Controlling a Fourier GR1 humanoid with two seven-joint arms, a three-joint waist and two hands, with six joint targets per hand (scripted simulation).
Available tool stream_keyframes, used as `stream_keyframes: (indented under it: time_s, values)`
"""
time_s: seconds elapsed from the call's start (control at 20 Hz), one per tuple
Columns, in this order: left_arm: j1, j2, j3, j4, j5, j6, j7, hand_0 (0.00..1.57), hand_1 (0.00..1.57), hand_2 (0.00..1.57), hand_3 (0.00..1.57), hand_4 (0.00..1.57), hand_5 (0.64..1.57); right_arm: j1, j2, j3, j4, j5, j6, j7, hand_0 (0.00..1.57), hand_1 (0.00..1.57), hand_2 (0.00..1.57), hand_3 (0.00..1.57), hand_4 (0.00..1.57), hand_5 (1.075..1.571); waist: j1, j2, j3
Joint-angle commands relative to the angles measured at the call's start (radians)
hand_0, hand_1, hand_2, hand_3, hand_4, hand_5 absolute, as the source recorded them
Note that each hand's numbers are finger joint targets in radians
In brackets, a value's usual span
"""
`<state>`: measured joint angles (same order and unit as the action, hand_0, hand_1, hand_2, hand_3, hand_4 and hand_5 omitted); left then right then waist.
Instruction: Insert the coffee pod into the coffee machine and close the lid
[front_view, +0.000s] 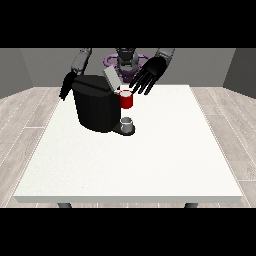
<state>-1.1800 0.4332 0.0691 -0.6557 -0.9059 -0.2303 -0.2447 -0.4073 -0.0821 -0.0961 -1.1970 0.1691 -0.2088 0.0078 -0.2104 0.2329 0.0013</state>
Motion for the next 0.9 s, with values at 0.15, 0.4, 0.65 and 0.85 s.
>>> stream_keyframes:
  time_s: [0.15, 0.4, 0.65, 0.85]
  values:
    - [0.135, -0.149, 0.082, -0.044, 0.144, -0.012, -0.011, 0.0, 0.0, 0.13, 0.0, 0.0, 1.571, 0.131, -0.01, -0.039, 0.074, -0.036, 0.026, -0.064, 0.0, 0.0, 0.0, 0.0, 0.0, 1.571, 0.114, -0.169, -0.0014]
    - [0.34, -0.298, 0.263, -0.021, 0.385, -0.012, -0.094, 0.0, 0.0, 0.0, 0.0, 0.47, 1.571, 0.236, 0.001, -0.05, 0.063, -0.027, -0.013, -0.074, 0.0, 0.0, 0.0, 0.0, 0.0, 1.571, 0.21, -0.303, -0.0047]
    - [0.529, -0.387, 0.332, 0.001, 0.488, -0.045, -0.095, 0.0, 0.0, 0.0, 0.0, 0.39, 1.571, 0.337, -0.019, -0.058, 0.044, -0.065, 0.053, -0.065, 0.0, 0.0, 0.0, 0.0, 0.0, 1.571, 0.254, -0.48, -0.0023]
    - [0.619, -0.377, 0.317, 0.0, 0.488, -0.075, -0.119, 0.0, 0.0, 0.0, 0.0, 0.37, 1.571, 0.28, 0.005, -0.014, -0.042, -0.093, 0.111, -0.062, 0.0, 0.0, 0.0, 0.0, 0.0, 1.571, 0.271, -0.512, -0.0018]
